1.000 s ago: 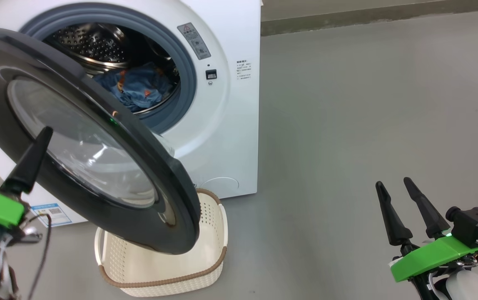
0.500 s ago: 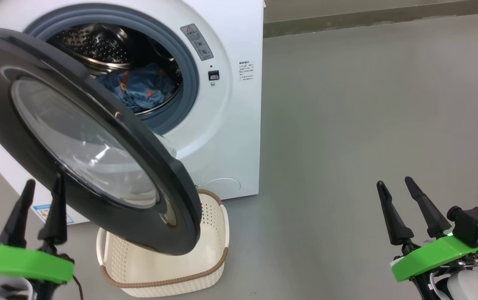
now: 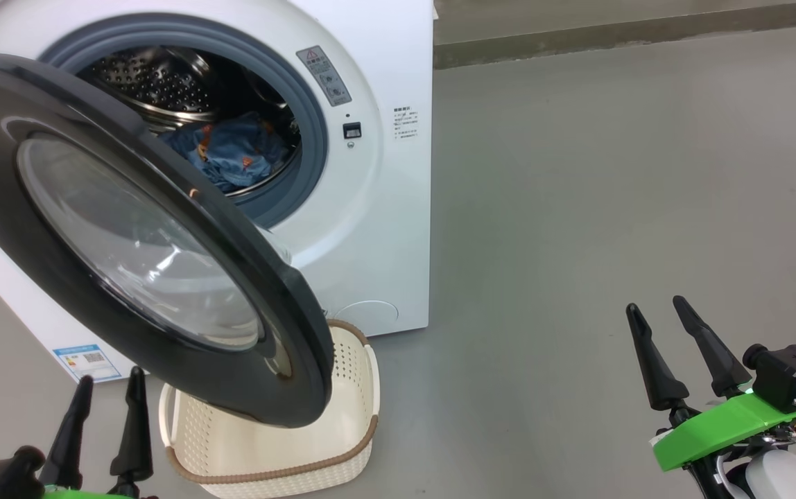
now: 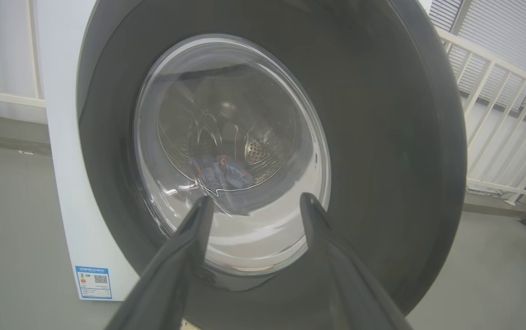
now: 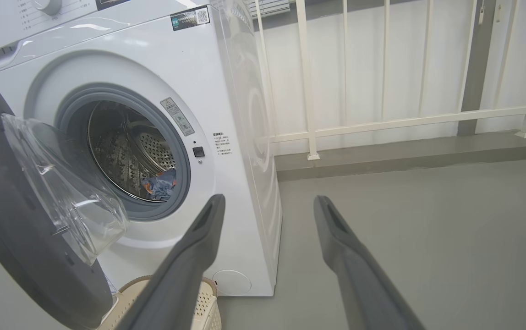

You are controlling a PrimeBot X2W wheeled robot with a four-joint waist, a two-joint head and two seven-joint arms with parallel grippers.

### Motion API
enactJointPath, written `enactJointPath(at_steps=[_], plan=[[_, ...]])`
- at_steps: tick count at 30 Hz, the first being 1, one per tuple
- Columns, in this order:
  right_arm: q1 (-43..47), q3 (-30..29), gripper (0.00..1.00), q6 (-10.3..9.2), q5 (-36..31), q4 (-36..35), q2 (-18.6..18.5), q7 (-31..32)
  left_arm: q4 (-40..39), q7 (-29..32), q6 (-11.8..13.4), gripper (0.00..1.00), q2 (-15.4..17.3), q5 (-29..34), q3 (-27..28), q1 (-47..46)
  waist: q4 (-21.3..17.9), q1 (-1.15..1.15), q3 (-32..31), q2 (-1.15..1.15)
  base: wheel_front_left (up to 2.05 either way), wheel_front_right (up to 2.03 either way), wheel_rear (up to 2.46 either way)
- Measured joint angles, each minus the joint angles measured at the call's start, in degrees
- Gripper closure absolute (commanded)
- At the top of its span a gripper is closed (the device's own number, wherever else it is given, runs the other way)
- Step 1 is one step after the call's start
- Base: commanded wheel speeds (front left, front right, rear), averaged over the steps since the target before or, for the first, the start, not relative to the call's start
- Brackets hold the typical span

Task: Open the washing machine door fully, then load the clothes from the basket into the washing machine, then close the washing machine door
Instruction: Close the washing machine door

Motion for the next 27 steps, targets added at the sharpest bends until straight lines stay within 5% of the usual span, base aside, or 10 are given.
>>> enactJointPath(at_steps=[27], plan=[[0.01, 0.35, 0.0, 0.0, 0.0, 0.29, -1.05, 0.0, 1.23, -1.25, 0.68, 0.0, -2.91, 3.79, 1.24, 0.97, 1.13, 0.0, -0.24, 0.0, 0.0, 0.0, 0.0]])
